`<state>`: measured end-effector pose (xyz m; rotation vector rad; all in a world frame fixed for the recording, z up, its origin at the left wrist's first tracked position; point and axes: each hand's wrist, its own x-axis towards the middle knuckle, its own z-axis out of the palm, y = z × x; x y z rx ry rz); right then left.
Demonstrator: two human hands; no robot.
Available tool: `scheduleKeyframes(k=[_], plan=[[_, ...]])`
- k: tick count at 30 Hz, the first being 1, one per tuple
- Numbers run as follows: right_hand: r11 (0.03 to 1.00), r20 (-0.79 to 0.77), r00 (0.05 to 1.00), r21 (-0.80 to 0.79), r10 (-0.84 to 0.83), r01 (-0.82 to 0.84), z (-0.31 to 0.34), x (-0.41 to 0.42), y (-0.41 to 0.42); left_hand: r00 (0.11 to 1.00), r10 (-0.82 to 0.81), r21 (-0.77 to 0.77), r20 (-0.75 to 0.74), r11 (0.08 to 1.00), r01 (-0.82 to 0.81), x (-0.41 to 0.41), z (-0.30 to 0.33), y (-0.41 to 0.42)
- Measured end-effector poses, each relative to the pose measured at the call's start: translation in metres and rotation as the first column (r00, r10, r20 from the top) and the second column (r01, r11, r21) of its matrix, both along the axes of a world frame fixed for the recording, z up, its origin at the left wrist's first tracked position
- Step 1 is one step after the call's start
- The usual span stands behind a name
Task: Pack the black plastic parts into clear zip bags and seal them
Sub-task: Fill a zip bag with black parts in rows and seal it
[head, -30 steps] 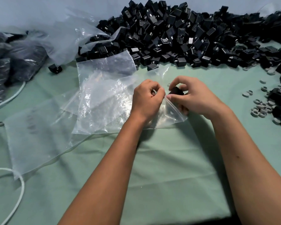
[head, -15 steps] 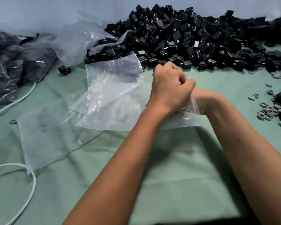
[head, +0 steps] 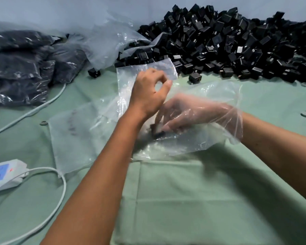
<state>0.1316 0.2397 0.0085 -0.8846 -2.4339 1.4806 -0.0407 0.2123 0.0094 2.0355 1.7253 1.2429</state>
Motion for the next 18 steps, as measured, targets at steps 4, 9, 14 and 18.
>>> scheduleKeyframes(k=[4, 9, 14, 18], plan=[[0.990, -0.034, 0.992, -0.069, 0.124, -0.126, -0.005, -0.029, 0.000, 0.993, 0.015, -0.151, -0.114, 0.988, -0.032, -0.066, -0.030, 0.007], [0.975, -0.084, 0.972, 0.001, 0.220, -0.221, -0.025, -0.051, -0.004, 0.988, -0.014, -0.240, 0.153, 0.969, 0.051, -0.080, -0.039, 0.009], [0.961, -0.071, 0.959, 0.036, 0.275, -0.273, -0.029, -0.049, -0.014, 0.979, -0.100, -0.292, 0.176, 0.945, 0.149, -0.101, -0.036, 0.011], [0.906, -0.117, 0.923, -0.180, 0.368, -0.384, -0.017, -0.048, -0.012, 0.969, -0.108, -0.276, 0.225, 0.946, 0.169, -0.113, -0.039, 0.012]])
